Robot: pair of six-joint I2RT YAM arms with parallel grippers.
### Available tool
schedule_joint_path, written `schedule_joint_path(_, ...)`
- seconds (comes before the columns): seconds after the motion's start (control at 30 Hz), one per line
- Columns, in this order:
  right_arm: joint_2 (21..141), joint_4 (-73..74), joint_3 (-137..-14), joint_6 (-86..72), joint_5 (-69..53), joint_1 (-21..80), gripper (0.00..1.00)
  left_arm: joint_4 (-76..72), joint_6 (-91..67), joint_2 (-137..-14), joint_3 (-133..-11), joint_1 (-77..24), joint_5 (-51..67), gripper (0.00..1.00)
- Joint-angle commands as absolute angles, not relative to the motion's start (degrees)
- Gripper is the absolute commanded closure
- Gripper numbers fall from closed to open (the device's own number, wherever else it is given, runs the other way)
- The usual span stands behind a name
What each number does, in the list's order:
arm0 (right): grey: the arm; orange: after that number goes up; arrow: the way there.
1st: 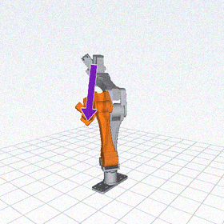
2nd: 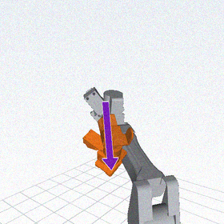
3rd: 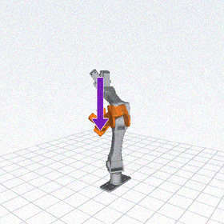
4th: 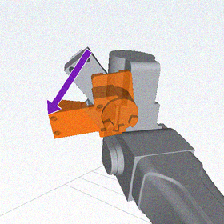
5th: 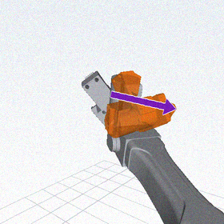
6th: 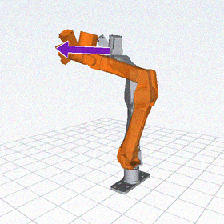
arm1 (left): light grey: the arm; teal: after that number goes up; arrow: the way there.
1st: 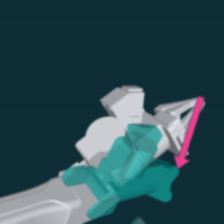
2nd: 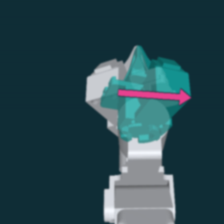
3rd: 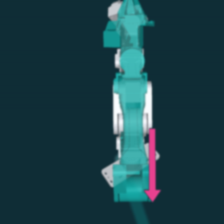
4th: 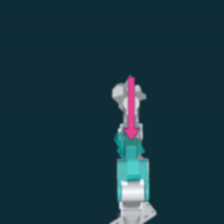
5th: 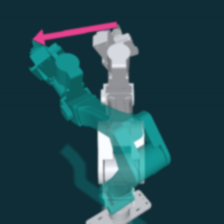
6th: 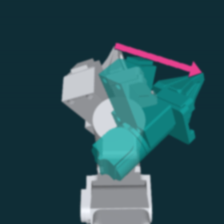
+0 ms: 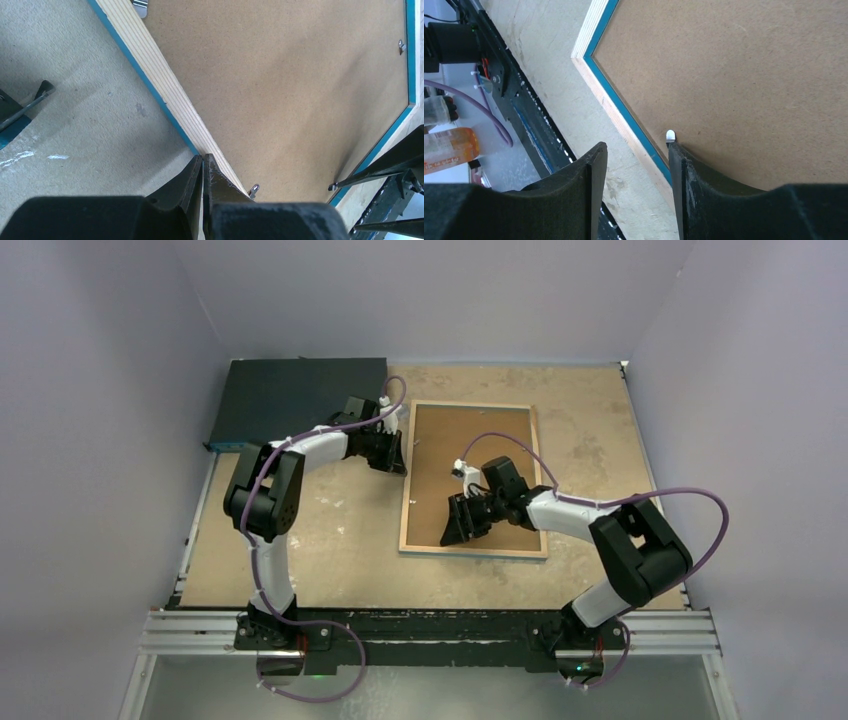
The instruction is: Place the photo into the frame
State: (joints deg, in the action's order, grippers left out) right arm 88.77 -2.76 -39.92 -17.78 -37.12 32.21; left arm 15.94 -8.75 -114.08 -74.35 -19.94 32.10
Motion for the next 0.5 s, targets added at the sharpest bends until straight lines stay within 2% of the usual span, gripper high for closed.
schedule_joint_path(0.0, 87.5, -1.3, -39.6, -17.6, -39.8, 33.1, 0.49, 16.9, -7.4, -112.0, -74.2, -20.2, 31.6, 0.98)
schedule_joint_path(0.47, 86.3, -1.6, -43.7, -18.8, -33.9, 32.6, 0.49, 17.2, -6.9, -111.7, -74.2, -20.3, 31.5, 0.99)
